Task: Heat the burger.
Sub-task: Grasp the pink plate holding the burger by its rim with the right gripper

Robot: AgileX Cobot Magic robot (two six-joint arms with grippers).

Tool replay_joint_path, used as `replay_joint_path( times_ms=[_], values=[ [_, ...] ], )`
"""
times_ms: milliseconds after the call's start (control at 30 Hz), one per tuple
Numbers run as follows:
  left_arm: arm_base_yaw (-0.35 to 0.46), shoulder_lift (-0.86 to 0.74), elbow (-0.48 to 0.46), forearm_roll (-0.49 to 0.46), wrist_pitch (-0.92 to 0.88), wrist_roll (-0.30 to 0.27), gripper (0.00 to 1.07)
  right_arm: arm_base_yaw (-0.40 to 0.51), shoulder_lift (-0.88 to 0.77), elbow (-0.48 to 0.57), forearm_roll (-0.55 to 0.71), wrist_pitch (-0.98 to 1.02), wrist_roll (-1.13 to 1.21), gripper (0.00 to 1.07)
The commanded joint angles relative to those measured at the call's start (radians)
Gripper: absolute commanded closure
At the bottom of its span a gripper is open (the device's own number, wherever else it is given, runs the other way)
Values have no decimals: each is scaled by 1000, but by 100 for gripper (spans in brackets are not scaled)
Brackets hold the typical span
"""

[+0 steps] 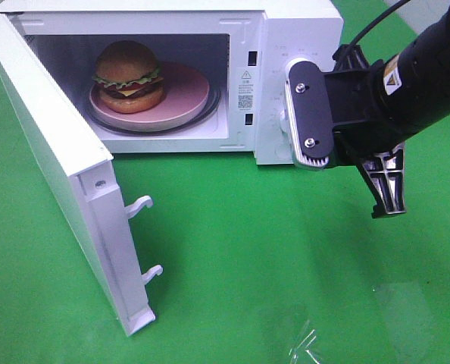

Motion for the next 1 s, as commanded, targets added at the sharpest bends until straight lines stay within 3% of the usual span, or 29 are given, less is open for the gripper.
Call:
replay_joint_path(
  times_ms=[33, 67, 100, 133, 200, 233, 267, 333, 600, 1000],
  values=[
    [0, -19, 5, 1, -14, 2, 9, -3, -5, -4, -2, -49, -28, 75],
    [0, -19, 5, 1, -14, 2, 9, -3, -5, -4, -2, -49, -28, 75],
    [0, -19, 5, 1, -14, 2, 9, -3, -5, -4, -2, -62, -26, 58],
    [0, -19, 5, 1, -14, 2, 9, -3, -5, -4, -2, -62, -26, 58],
    [0, -19, 5, 1, -14, 2, 9, -3, -5, -4, -3, -129, -25, 25],
    [0, -19, 5, 1, -14, 2, 9, -3, -5, -4, -3, -129, -25, 25],
    [0, -19, 5, 1, -14, 2, 9, -3, -5, -4, -3, -154, -25, 10],
    [0, -19, 5, 1, -14, 2, 9, -3, -5, -4, -2, -170, -25, 7],
    [0, -19, 5, 1, -14, 2, 9, -3, 18, -19, -5, -218, -25, 8],
    [0, -19, 5, 1, -14, 2, 9, 55, 259, -221, -33, -255, -18, 11]
  ],
)
